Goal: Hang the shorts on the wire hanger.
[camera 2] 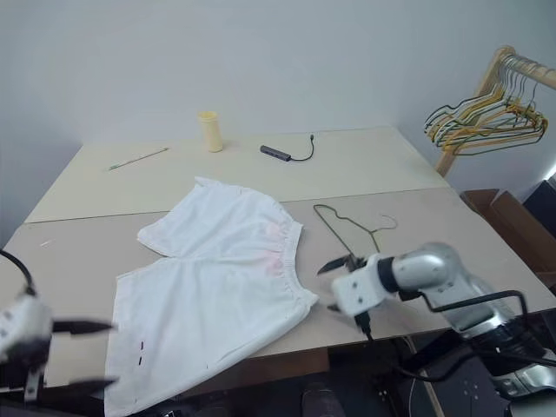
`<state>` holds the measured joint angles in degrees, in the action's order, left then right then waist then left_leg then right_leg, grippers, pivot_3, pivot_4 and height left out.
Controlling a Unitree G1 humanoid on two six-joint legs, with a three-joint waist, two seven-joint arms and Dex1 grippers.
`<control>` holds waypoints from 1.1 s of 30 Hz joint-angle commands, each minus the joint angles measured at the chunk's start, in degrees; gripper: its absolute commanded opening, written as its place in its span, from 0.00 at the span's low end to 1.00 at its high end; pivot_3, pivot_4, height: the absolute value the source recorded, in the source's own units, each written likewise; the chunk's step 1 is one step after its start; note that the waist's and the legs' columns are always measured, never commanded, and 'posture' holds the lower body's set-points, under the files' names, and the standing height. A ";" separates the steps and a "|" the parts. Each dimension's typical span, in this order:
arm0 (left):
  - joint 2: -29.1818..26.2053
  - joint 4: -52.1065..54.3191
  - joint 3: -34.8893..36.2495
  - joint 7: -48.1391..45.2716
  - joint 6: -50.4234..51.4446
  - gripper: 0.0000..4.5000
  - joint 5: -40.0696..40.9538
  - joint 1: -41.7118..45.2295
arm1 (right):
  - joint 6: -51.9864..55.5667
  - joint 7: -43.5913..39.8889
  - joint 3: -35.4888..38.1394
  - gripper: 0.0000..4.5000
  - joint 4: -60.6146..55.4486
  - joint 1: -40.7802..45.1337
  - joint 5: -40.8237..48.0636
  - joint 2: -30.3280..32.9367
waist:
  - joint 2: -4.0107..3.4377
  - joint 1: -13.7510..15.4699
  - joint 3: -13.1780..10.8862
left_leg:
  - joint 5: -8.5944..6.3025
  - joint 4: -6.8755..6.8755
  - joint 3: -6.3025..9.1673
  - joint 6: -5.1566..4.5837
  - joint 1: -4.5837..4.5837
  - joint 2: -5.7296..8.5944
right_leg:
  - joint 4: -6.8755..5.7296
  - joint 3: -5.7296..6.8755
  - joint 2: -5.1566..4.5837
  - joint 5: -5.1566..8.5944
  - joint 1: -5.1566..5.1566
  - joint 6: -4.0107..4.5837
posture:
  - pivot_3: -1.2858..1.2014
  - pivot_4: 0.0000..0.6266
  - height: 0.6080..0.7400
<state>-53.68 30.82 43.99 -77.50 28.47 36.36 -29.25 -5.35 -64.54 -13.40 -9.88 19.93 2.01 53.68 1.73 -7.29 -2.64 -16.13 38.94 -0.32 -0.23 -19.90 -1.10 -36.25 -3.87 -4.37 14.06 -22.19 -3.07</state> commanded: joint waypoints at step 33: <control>-0.65 1.32 -28.00 9.64 5.22 1.00 9.13 29.06 | 56.70 20.88 -0.88 0.57 29.30 16.54 1.13 -23.49 | -0.23 -6.77 0.10 | 0.01 0.05 0.16 0.00 -0.26 0.13 | 0.06 -0.10 0.03 -0.23 -0.05 -0.01 | 0.44 0.00 1.00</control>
<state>-54.39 30.76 15.45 -68.12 34.99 45.27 -0.48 49.39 -43.54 -13.56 17.69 36.36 3.44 30.36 1.51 -14.05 -2.54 -16.12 38.98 -0.15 -0.23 -20.17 -0.97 -36.18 -3.96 -4.33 13.83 -22.25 -3.07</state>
